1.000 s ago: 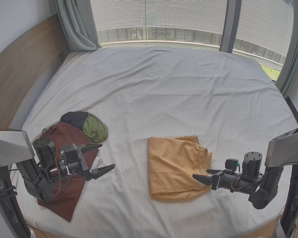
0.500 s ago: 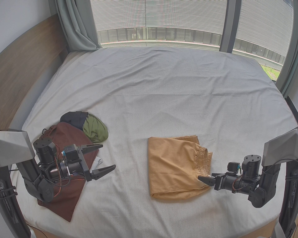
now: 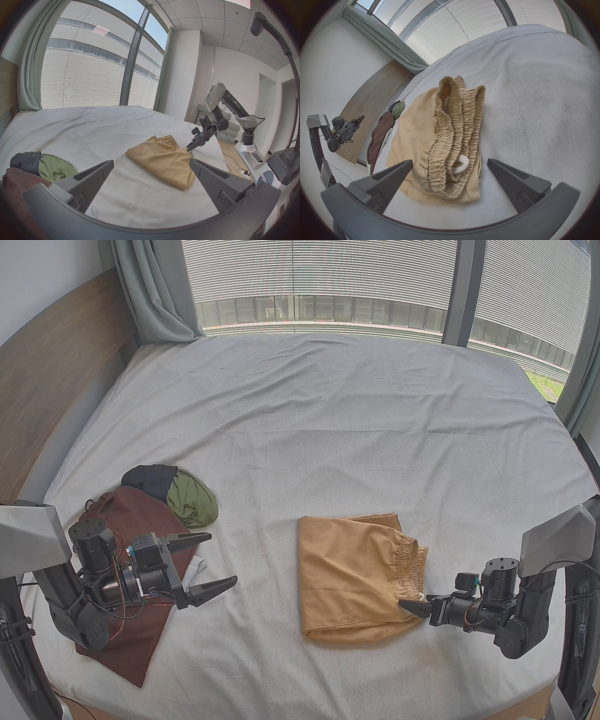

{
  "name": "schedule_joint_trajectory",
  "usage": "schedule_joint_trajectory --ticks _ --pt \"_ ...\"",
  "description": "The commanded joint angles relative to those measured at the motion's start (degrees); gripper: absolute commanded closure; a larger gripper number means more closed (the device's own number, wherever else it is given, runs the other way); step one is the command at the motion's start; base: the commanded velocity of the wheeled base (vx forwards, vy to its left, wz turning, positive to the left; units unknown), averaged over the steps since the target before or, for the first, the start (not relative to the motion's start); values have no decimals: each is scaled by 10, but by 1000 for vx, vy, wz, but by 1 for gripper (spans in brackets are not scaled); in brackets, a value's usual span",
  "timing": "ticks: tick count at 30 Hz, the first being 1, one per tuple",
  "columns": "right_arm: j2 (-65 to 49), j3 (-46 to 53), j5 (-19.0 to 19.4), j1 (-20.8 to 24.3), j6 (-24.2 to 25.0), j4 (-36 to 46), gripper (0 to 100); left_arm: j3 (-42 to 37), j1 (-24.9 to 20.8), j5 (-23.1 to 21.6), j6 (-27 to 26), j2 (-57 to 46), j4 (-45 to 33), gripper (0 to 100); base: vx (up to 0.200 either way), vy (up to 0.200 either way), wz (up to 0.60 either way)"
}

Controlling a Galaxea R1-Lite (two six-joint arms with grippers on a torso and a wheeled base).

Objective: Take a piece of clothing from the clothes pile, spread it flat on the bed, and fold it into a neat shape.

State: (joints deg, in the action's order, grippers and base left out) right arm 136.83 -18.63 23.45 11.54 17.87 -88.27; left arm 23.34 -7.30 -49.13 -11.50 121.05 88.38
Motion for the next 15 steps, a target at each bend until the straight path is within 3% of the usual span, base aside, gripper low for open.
schedule_joint_trajectory --ticks 1,6,11,15 --pt "11 -2 2 0 2 0 0 -5 -5 0 0 -7 0 0 0 0 0" --pt "11 -7 5 4 10 0 0 -4 -4 1 1 -5 0 0 0 0 0" --pt "15 -25 5 21 81 0 0 -6 -6 1 1 -7 0 0 0 0 0" --pt "16 -26 6 33 88 0 0 -6 -6 1 1 -7 0 0 0 0 0"
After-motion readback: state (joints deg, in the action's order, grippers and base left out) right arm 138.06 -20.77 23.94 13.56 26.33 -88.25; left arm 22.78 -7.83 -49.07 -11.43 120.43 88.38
